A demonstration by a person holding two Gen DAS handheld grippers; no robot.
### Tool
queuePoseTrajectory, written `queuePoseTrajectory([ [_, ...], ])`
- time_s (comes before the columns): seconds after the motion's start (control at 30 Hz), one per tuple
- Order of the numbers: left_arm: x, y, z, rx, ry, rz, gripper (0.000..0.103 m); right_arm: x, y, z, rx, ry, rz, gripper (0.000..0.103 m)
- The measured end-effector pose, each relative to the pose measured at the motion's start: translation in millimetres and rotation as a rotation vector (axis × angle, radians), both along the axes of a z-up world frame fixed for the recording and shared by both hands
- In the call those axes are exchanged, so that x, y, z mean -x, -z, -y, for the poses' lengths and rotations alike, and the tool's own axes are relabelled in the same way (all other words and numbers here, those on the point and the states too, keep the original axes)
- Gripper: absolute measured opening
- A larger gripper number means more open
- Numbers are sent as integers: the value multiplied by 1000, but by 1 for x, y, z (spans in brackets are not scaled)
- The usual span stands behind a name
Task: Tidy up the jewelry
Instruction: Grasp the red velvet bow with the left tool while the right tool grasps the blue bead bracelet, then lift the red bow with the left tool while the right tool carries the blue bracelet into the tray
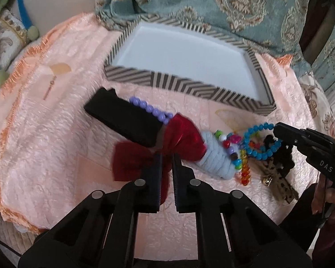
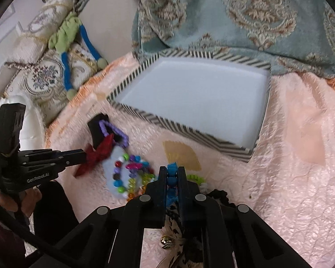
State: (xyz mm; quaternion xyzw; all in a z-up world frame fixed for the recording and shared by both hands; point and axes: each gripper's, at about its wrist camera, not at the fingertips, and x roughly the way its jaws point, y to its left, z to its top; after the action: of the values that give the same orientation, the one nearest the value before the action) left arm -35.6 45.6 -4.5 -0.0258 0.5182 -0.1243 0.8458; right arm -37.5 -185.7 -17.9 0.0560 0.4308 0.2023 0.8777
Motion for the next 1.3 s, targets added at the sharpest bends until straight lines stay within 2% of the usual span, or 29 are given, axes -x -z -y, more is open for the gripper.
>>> queuePoseTrajectory([
  [0.2,4,-22,-8,26,-19,48,7,7,-28,3,-13,10,62,8],
  [0.27,5,-23,-8,29,-13,39,7,9,-32,5,-18,16,71,8],
  [0.3,5,-21,-8,39,-6,25,11,10,-34,5,-19,19,74,8],
  [0.37,6,-16,-5,40,28,3,43,11,-34,6,-20,21,76,8],
  [0.4,8,-15,-3,32,37,5,65,12,-34,6,-21,22,75,8],
  [0.43,10,-13,0,15,44,17,70,12,-34,6,-21,20,72,8],
  [0.67,-1,20,16,-134,76,5,69,11,-30,6,-24,19,61,8],
  [0.7,-3,28,18,-148,86,-6,63,11,-30,6,-25,20,61,8],
  [0.73,-5,32,18,-151,86,-16,42,11,-30,6,-24,21,61,8],
  [0.77,-7,37,17,-153,78,-34,28,11,-30,6,-24,23,61,8],
  [0.8,-8,40,15,-147,70,-48,19,10,-30,7,-24,25,61,8],
  [0.9,-6,33,7,-107,45,-26,16,9,-33,9,-31,31,68,8],
  [0.97,-3,21,2,-84,30,9,13,10,-36,10,-32,29,75,8],
  [1.1,1,-13,-3,-38,23,71,13,5,-47,13,-37,34,96,8],
  [1.3,-18,-40,10,-53,34,126,13,-12,-60,19,-27,64,122,8],
])
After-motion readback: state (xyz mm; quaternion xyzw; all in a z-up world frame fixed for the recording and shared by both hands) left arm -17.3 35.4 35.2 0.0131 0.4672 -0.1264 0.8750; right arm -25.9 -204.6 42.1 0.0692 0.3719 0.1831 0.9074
